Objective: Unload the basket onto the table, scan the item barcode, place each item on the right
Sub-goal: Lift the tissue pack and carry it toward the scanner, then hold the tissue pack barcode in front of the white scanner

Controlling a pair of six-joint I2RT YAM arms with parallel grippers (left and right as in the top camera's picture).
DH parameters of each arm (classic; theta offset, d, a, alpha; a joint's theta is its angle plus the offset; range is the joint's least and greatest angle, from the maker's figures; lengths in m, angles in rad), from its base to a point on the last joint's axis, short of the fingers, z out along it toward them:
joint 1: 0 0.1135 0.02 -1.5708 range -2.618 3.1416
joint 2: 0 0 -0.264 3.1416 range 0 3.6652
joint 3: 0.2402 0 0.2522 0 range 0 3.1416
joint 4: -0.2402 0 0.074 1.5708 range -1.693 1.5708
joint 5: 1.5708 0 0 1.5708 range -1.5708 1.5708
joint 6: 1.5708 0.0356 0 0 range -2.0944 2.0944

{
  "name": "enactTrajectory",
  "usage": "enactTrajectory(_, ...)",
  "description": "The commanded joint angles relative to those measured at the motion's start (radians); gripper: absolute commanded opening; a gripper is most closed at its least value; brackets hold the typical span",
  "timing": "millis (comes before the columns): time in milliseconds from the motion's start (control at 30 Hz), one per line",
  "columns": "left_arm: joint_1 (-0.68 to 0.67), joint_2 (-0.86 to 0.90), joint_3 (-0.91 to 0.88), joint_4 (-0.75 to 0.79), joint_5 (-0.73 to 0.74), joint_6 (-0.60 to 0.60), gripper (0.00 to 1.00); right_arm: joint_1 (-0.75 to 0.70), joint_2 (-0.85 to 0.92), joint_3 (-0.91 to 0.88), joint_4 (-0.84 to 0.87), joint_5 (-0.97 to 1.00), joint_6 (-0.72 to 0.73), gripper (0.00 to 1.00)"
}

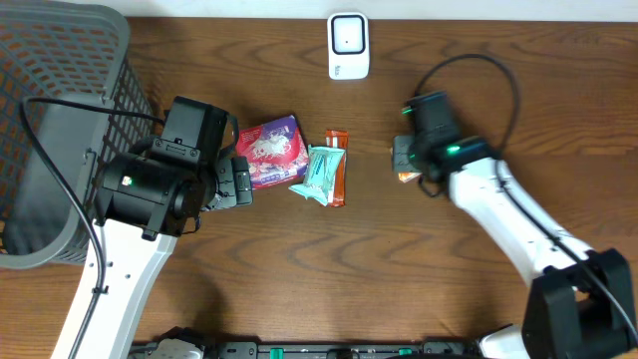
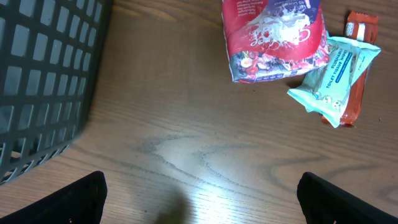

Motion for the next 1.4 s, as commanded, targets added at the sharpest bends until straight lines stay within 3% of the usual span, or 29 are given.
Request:
enactTrajectory(0, 0.005, 0.002, -0.006, -0.006, -0.003, 0.002, 0.98, 0.080, 0.053, 0.012, -0.001, 0.423, -0.032, 0.01)
enactTrajectory(167, 0.005, 0.002, -0.006, -0.006, -0.003, 0.002, 0.98, 0.148, 0.159, 0.012, 0.000, 0.569, -0.032, 0.01)
enactTrajectory(333, 0.005, 0.002, -0.006, -0.006, -0.003, 0.002, 0.98, 0.180, 0.251, 0.012, 0.004, 0.579, 0.029, 0.01)
enactTrajectory(433, 0.005, 0.002, -0.006, -0.006, -0.003, 0.002, 0.98, 0.170, 0.242, 0.014, 0.006, 0.511, 0.122, 0.01)
enactTrajectory(767, 0.005, 0.002, -0.006, -0.006, -0.003, 0.002, 0.98, 0.024, 0.090, 0.062, 0.066, 0.215, 0.124, 0.01)
enactTrajectory(933, 0.005, 0.002, -0.006, -0.006, -0.003, 0.002, 0.98, -0.028, 0.011, 0.079, 0.270, -0.005, -0.075, 0.01)
enactTrajectory(1133, 0.005, 0.002, -0.006, -0.006, -0.003, 0.002, 0.98, -0.006, 0.013, 0.079, 0.388, 0.052, -0.182, 0.01)
enactTrajectory(1367, 0.005, 0.002, -0.006, -0.006, -0.003, 0.002, 0.98, -0.053, 0.055, 0.079, 0.252, 0.047, 0.096, 0.01)
